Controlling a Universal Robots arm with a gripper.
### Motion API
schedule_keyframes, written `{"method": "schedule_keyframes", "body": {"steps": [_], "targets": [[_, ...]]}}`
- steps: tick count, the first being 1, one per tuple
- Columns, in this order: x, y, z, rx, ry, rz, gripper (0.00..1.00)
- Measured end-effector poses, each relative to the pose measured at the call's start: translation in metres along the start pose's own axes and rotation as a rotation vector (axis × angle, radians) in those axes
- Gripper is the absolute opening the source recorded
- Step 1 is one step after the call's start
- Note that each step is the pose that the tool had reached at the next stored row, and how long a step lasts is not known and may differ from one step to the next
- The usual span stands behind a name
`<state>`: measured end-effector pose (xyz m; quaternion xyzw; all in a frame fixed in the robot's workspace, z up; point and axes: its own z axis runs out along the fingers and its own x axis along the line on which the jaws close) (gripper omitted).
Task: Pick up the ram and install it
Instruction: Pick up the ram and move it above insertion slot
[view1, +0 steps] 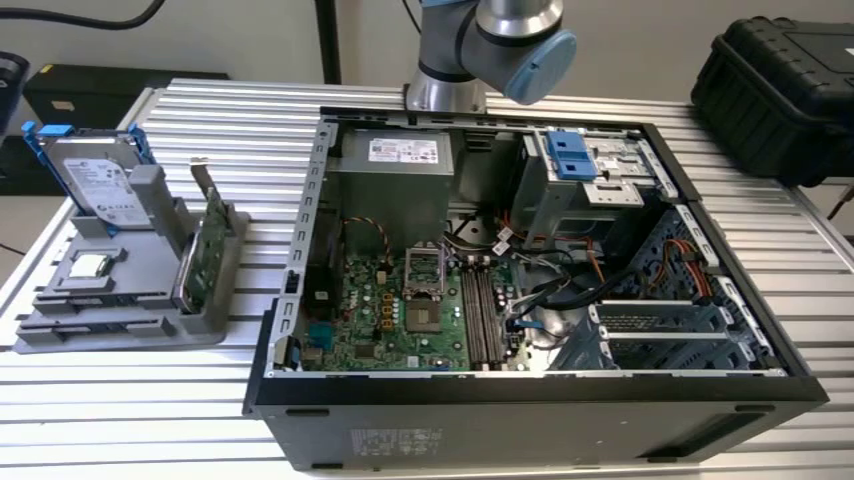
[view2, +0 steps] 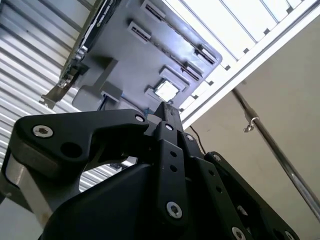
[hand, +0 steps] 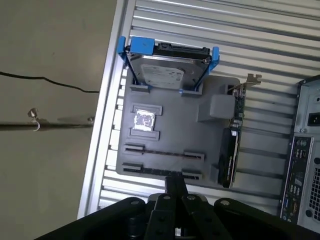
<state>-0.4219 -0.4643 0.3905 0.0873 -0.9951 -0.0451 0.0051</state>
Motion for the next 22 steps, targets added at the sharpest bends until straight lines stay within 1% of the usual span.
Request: {"method": "schedule_keyframes", "body": {"steps": [9, 22], "targets": [[0.0, -0.0001, 0.001, 0.0004, 0.0097, -0.107, 0.0], [0.0, -0.0003, 0.0028, 0.0007, 0.0211, -0.233, 0.0]]}}
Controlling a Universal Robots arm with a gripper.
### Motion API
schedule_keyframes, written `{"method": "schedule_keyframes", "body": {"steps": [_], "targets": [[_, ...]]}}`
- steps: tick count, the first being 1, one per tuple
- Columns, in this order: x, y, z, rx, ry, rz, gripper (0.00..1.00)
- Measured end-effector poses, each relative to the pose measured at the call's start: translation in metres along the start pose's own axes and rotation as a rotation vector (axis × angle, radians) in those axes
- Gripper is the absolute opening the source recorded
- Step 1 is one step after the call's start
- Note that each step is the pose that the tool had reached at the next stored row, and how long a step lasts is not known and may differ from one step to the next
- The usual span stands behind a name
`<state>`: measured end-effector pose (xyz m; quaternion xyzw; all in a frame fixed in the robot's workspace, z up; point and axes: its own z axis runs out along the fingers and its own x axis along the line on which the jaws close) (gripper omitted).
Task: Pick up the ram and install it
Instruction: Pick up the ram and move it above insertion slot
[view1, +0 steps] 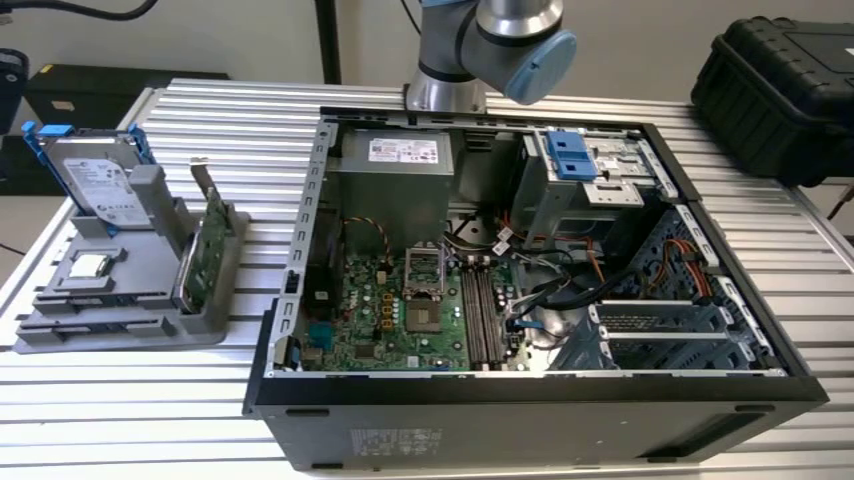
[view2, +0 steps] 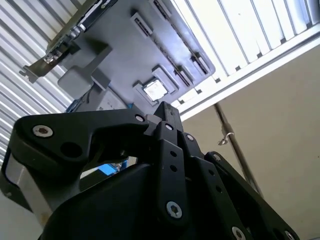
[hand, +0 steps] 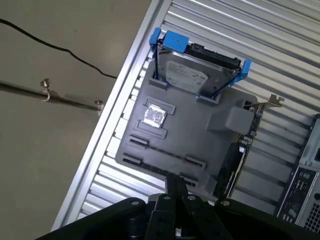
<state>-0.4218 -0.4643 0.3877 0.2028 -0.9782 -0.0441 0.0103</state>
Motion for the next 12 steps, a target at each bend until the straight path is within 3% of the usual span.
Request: {"method": "schedule_keyframes", "body": {"steps": [12], "targets": [[0.0, -0.0001, 0.0014, 0.0002, 0.0087, -0.096, 0.0]]}}
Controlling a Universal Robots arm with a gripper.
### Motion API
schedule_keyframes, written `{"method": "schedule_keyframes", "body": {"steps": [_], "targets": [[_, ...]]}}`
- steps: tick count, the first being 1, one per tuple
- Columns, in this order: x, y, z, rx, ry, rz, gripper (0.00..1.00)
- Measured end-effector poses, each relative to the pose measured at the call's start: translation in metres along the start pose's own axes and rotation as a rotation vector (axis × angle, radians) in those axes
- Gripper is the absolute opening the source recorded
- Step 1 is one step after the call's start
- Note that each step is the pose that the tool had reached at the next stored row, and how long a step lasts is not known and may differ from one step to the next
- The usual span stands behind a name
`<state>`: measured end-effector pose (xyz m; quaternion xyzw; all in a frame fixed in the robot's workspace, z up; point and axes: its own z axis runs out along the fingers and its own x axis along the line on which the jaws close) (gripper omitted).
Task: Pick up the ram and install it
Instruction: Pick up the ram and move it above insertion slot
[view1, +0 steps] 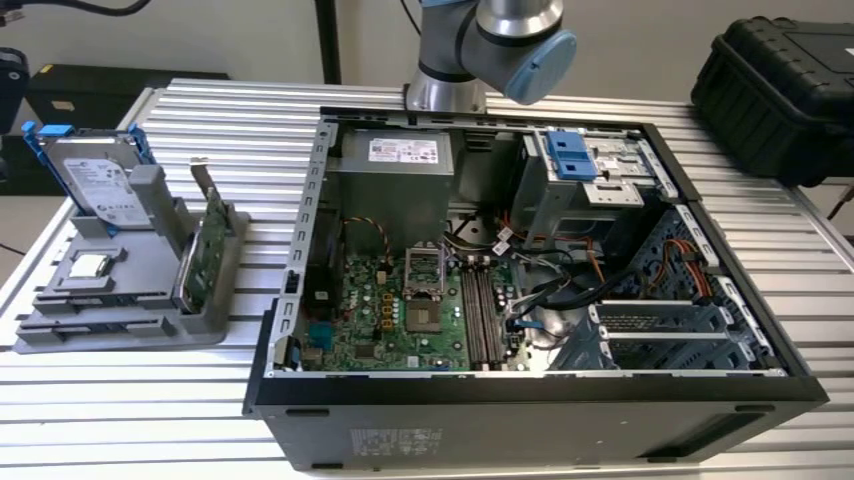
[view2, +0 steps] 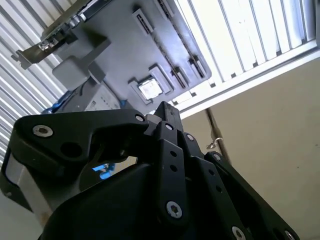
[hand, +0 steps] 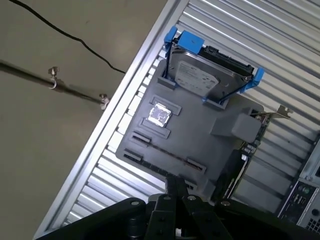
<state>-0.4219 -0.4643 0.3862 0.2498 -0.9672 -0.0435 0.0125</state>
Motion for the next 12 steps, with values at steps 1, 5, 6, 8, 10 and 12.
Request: {"method": "schedule_keyframes", "body": {"steps": [1, 5, 6, 8, 10, 12], "targets": [[0.0, 0.0, 0.0002, 0.0, 0.0004, -0.005, 0.0], [0.0, -0.0001, 0.0007, 0.0001, 0.0023, -0.026, 0.0], [0.0, -0.0001, 0.0009, 0.0001, 0.0028, -0.031, 0.0], [0.0, -0.0001, 0.0012, 0.0001, 0.0038, -0.042, 0.0], [0.0, -0.0001, 0.0016, 0.0001, 0.0049, -0.054, 0.0], [0.0, -0.0001, 0.002, 0.0002, 0.0062, -0.069, 0.0]]}}
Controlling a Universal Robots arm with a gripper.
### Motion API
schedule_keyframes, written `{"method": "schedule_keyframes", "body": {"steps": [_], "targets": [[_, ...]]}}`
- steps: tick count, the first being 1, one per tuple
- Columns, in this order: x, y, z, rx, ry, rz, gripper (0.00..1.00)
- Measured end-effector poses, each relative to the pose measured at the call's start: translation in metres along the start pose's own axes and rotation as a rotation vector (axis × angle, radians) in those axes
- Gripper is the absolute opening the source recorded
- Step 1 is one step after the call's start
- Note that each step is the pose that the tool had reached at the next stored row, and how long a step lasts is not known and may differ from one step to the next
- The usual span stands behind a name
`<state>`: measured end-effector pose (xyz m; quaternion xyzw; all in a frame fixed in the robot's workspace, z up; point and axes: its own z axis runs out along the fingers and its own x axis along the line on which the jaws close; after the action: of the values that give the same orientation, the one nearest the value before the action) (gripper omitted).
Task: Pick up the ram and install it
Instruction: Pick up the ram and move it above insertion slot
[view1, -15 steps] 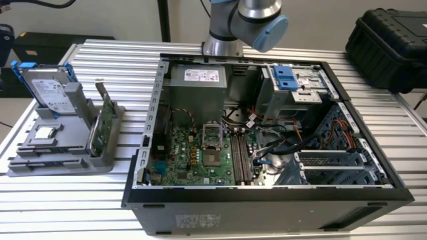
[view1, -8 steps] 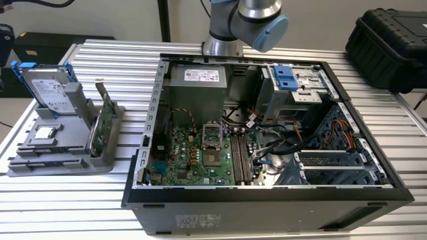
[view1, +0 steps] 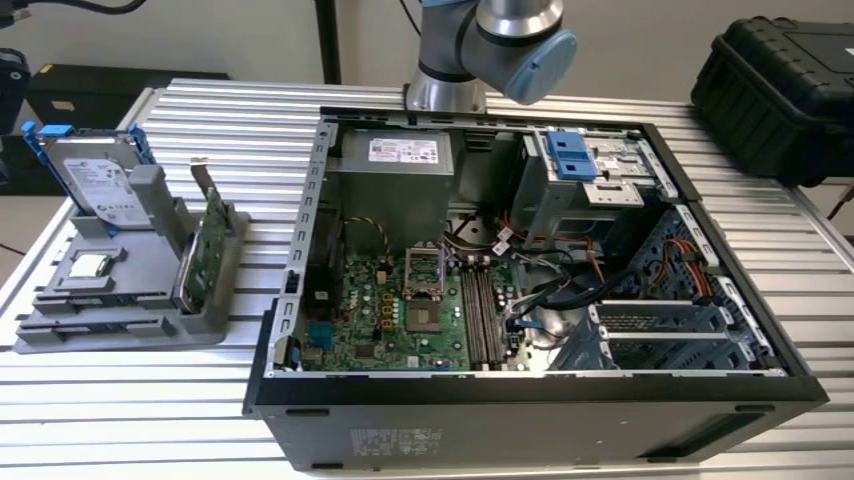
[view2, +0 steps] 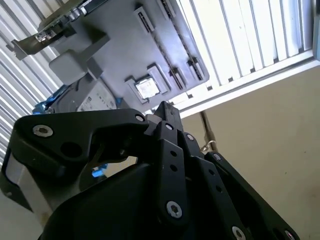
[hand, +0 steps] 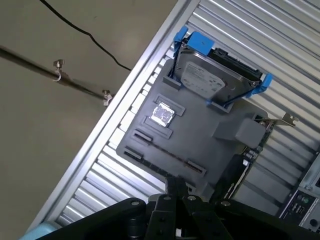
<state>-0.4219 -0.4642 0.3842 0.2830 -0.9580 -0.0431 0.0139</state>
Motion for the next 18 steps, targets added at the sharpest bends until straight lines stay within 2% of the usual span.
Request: {"method": "schedule_keyframes", "body": {"steps": [6, 18], "targets": [[0.0, -0.0001, 0.0013, 0.0003, 0.0068, -0.072, 0.0], [0.0, -0.0006, 0.0066, 0.0015, 0.027, -0.291, 0.0]]}}
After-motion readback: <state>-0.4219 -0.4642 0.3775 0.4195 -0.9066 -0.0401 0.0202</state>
